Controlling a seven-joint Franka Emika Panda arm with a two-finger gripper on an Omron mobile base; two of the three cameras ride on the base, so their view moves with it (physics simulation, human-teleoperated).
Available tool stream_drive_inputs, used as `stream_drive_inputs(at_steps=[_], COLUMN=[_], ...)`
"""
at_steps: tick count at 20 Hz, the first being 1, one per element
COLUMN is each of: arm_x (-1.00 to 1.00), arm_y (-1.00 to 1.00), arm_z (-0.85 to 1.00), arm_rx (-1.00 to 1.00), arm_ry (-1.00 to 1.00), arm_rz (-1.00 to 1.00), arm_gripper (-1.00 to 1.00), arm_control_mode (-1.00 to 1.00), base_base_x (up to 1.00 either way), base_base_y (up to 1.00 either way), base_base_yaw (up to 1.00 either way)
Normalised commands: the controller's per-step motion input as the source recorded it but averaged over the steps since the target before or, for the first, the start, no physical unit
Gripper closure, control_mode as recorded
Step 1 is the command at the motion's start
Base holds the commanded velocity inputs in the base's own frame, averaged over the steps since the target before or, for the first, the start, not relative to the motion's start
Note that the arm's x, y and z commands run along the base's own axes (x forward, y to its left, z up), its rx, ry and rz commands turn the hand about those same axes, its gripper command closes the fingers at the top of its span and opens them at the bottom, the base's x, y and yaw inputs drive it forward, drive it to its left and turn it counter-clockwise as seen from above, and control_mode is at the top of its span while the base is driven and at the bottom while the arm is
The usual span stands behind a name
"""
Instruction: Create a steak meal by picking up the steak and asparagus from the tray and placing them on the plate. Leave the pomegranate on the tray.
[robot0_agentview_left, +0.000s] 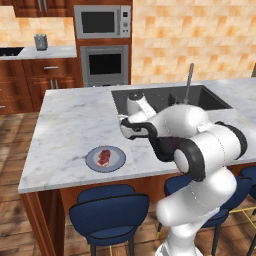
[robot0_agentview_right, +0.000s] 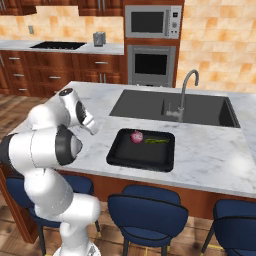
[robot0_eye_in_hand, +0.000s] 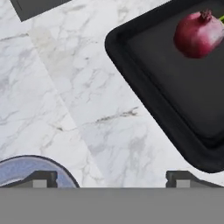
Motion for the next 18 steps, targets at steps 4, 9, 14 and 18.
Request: stream_drive_inputs(at_steps=[4, 9, 14, 18], arm_x=[-0.22, -0.24, -0.03, 0.09], arm_y=[-1.00, -1.00, -1.00, -0.97], arm_z=[0.64, 0.56, 0.23, -0.01], arm_rx=[0.00, 0.00, 0.00, 0.03], arm_ry=[-0.01, 0.00, 0.02, 0.02], arm_rz=[0.00, -0.01, -0.05, -0.08], arm_gripper=[-1.00, -1.00, -1.00, -1.00], arm_control_mode=[-1.00, -1.00, -1.00, -1.00], base_base_x=[0.00, 0.00, 0.00, 0.00], base_base_y=[0.00, 0.00, 0.00, 0.00], base_base_yaw=[0.00, 0.00, 0.00, 0.00])
